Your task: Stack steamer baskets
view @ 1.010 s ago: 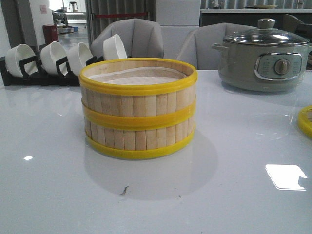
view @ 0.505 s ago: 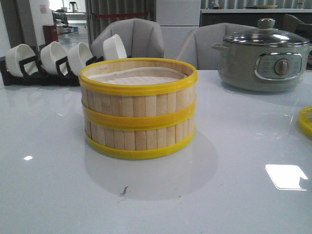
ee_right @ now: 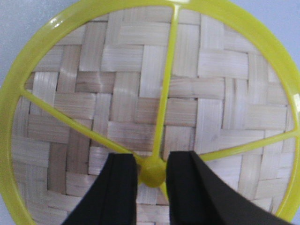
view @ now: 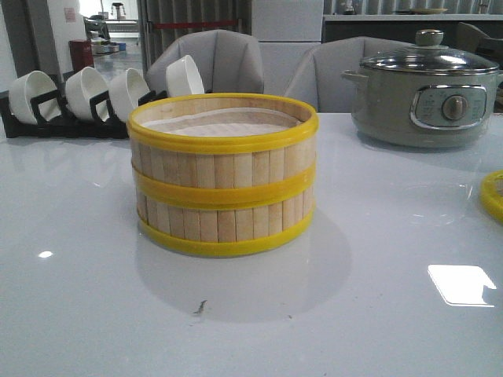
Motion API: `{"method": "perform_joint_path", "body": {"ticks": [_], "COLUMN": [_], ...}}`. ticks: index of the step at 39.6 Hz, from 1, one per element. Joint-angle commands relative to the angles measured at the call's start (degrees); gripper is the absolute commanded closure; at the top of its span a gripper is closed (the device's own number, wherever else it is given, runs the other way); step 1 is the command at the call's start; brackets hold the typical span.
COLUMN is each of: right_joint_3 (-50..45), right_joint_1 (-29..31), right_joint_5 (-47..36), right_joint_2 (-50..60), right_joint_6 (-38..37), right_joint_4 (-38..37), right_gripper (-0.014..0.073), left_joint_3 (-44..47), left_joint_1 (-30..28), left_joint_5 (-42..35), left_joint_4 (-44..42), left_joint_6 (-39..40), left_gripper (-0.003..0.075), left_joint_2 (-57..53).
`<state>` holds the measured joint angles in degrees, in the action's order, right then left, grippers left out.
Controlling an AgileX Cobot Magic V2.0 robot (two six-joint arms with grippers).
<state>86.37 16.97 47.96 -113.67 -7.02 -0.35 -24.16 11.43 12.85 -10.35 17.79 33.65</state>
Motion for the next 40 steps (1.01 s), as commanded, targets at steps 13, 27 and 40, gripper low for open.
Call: {"method": "perform_joint_path", "body": {"ticks": [13,27,40], "right_joint_3": [1.81,1.75,1.75], "right_joint_1": [0.26,0.26,0.26], "right_joint_5": [-1.05,-0.99,-0.68], "right_joint_2": [3.62,3.57,3.11], "right_joint_6": [0.22,0.76,0.76], "right_joint_4": [-0.87,-0.87,-0.87], "right_gripper": [0.0302,0.0219,0.0221], "left_joint_3": [-1.53,-1.53,-1.53], "left_joint_1": [-0.02,-0.02,-0.02], "left_joint_5": [-4.39,-4.39,-4.39], "left_joint_4": [0.03,0.03,0.03], "left_joint_6": [0.28,0.28,0.28], "left_gripper": [0.0626,0.0626,0.0626], "left_joint_2": [-0.08,-0.08,-0.08]}}
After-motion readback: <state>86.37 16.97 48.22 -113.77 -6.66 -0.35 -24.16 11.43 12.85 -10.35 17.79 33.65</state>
